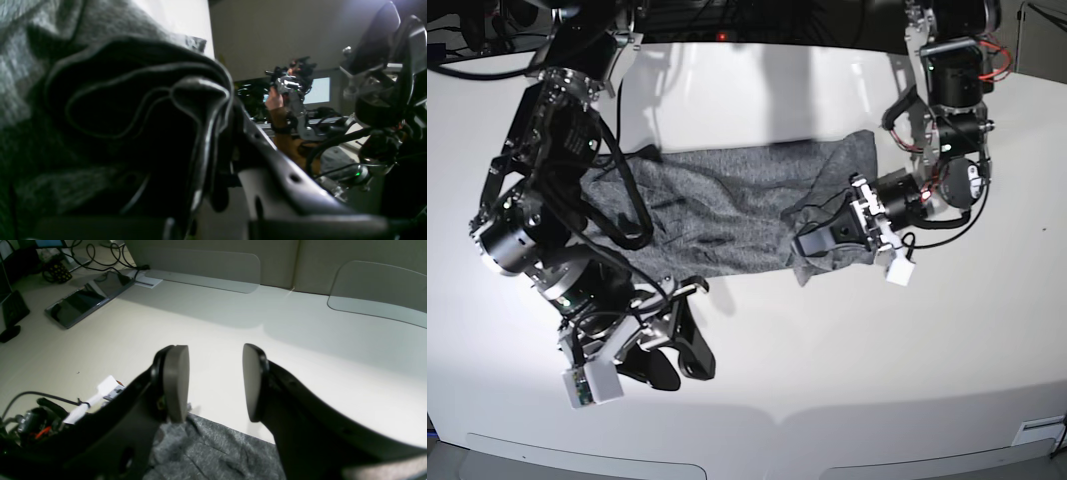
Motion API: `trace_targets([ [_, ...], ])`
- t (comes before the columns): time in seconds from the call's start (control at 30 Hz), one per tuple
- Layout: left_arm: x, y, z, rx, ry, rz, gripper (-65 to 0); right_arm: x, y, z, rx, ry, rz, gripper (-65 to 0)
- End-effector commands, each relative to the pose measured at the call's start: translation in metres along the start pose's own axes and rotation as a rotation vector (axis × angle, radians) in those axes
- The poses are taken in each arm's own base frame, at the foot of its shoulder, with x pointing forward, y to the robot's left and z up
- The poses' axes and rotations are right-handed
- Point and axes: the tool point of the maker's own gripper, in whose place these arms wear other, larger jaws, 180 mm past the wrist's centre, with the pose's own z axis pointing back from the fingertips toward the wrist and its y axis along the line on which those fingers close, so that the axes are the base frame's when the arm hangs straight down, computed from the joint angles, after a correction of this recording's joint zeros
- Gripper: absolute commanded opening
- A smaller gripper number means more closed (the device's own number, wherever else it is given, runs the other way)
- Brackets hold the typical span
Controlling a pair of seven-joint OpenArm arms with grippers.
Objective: Fold the T-shirt properly
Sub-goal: 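Lift one strip end with the left gripper and fold it toward the right gripper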
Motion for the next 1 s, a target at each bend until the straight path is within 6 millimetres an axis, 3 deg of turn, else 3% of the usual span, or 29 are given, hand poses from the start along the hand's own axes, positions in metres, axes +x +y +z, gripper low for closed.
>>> trace_targets([
  [0.0,0.015,-0.014,-0.005,-0.039,-0.025,-0.039,-65.0,0.019,0.003,0.001,0.013,-0.063,0.019,-38.4],
  [0.1,0.013,-0.016,-0.009,-0.050,-0.026,-0.034,-64.9,0.017,0.003,0.001,0.012,-0.050,0.020,-38.4],
  [0.2,0.011,-0.018,-0.013,-0.063,-0.026,-0.029,-44.0,0.016,0.003,0.001,0.013,-0.048,0.019,-38.4],
  [0.3,0.008,-0.021,-0.019,-0.079,-0.020,-0.023,-34.3,0.016,0.003,0.001,0.013,-0.049,0.019,-38.4],
  [0.6,0.000,-0.032,-0.035,-0.131,-0.002,-0.009,-34.0,0.017,0.003,0.001,0.013,-0.049,0.019,-38.4],
  [0.83,-0.012,-0.047,-0.060,-0.198,0.001,0.018,-34.1,0.016,0.003,0.001,0.013,-0.049,0.019,-38.4],
  [0.97,-0.004,-0.058,-0.070,-0.227,0.001,-0.001,-34.1,0.015,0.003,0.001,0.013,-0.041,0.019,-38.4],
])
